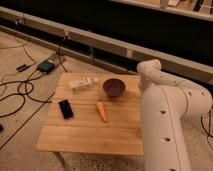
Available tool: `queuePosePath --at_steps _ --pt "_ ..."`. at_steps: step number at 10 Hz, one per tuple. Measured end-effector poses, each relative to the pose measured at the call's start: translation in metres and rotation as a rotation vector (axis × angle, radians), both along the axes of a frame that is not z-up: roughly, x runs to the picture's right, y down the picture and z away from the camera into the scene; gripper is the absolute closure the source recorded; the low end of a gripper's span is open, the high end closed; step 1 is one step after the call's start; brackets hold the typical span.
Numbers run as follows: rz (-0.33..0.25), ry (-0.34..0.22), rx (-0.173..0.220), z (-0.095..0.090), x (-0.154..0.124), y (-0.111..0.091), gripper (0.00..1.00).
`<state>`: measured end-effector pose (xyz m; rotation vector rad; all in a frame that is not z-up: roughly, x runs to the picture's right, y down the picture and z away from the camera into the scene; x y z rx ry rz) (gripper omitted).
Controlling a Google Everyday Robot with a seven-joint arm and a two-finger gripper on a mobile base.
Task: Wipe the white sponge on the table
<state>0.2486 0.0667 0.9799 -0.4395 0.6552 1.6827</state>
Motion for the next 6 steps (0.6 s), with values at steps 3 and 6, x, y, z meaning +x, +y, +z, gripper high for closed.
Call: queuePosePath --at_steps 3,6 --pt "-0.009 -0.055 -0.041 -0.016 -0.028 0.017 1.00" --pt "0.005 -0.044 -0.093 -0.037 -0.026 0.041 1.00"
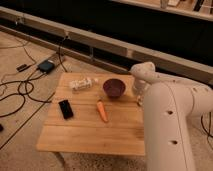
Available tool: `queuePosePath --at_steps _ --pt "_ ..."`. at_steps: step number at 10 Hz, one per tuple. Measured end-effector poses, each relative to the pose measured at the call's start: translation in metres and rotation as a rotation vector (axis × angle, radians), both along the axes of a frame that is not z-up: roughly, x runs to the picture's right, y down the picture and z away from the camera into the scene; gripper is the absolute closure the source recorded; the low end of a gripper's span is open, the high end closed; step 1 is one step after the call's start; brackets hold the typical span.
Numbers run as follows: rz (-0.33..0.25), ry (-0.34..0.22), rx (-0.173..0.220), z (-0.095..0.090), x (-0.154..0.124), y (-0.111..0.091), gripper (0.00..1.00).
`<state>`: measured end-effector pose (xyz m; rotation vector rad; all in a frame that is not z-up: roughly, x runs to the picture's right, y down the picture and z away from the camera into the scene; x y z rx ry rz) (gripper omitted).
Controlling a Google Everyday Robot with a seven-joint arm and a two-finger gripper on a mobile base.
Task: Wipe the white sponge on the table
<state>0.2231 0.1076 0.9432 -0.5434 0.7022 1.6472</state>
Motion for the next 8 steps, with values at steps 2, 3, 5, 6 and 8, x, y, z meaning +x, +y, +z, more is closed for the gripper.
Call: queuePosePath --at_steps 2,3,5,6,8 --pt "0.016 0.022 -0.018 -0.011 0.010 0.012 1.00" --pt "0.029 0.040 -0.020 -0.015 0.018 0.016 1.00" --pt "0.034 0.075 -0.004 -0.019 0.036 0.018 1.00" --pt "0.038 0.086 0.010 -0.020 0.042 0.015 1.00" --pt "0.050 0.094 0.054 -0.021 0.051 0.005 1.00"
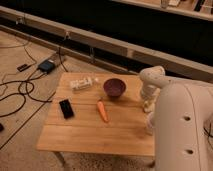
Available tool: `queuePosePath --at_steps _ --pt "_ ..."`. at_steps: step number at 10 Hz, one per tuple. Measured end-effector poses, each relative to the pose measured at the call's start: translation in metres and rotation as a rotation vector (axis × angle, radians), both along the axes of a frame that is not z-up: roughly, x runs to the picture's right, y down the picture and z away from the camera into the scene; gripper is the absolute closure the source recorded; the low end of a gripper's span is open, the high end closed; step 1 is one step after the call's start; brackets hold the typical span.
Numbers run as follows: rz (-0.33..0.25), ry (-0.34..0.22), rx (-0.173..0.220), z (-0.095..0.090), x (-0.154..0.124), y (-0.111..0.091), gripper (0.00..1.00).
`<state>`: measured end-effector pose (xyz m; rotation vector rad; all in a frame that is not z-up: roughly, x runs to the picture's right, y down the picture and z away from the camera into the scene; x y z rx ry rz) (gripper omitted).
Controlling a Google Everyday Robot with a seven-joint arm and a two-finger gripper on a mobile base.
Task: Wipe the white sponge on the table
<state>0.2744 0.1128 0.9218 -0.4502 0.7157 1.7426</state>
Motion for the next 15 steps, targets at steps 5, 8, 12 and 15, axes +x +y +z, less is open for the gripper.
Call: queuePosePath --at_steps 5,8,12,15 --pt "-0.016 -0.093 0.044 -0.004 -0.019 -0.007 0.97" --pt "-0.052 -0.151 0.039 -0.005 -0.031 -0.006 0.79" --pt "-0.052 -0.150 0.039 -0.005 -0.030 -0.006 0.79" --pt "-0.051 -0.150 0.038 -0.005 -0.030 -0.006 0.79"
